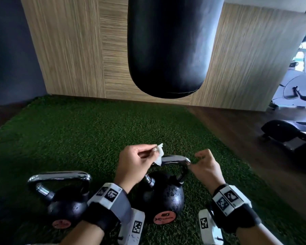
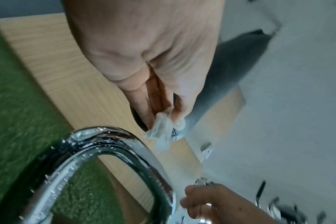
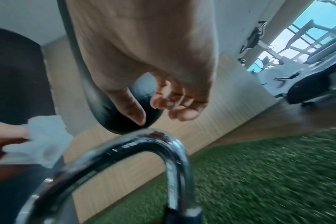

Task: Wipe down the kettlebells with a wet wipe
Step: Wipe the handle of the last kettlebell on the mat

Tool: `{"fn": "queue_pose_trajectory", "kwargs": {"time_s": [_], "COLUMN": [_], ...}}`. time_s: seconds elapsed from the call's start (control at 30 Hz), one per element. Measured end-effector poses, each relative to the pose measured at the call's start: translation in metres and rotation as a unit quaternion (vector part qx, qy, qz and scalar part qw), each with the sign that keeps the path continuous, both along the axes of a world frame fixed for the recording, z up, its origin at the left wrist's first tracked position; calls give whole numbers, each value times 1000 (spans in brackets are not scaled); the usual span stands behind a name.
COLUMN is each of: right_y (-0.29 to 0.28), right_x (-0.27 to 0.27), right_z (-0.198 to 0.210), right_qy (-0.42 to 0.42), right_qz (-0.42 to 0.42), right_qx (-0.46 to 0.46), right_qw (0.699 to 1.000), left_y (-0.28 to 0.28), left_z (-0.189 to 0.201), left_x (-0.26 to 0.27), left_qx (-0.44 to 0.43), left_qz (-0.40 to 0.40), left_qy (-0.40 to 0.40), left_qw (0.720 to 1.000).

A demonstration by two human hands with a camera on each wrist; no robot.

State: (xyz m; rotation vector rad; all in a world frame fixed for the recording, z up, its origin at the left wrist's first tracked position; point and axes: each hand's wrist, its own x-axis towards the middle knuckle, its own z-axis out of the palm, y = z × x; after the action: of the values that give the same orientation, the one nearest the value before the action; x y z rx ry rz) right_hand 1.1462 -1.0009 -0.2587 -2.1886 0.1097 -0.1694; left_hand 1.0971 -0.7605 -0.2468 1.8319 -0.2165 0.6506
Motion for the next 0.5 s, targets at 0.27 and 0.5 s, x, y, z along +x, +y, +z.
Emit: {"fn": "queue_pose_trajectory", "kwargs": {"time_s": [0.27, 0.5], "right_y": [20, 20], "right_x": [20, 20], "right_z": [-73, -92], "right_qy": [197, 167], "right_qz": [82, 50], "right_qx": [197, 181], "right_qw": [957, 968], "left_y": [-31, -3], "left_z": [4, -10], "left_x": [16, 12], "left_qx": [231, 183], "left_qz": [16, 74], "left_qy": [-89, -53], "left_qw": [969, 979]}}
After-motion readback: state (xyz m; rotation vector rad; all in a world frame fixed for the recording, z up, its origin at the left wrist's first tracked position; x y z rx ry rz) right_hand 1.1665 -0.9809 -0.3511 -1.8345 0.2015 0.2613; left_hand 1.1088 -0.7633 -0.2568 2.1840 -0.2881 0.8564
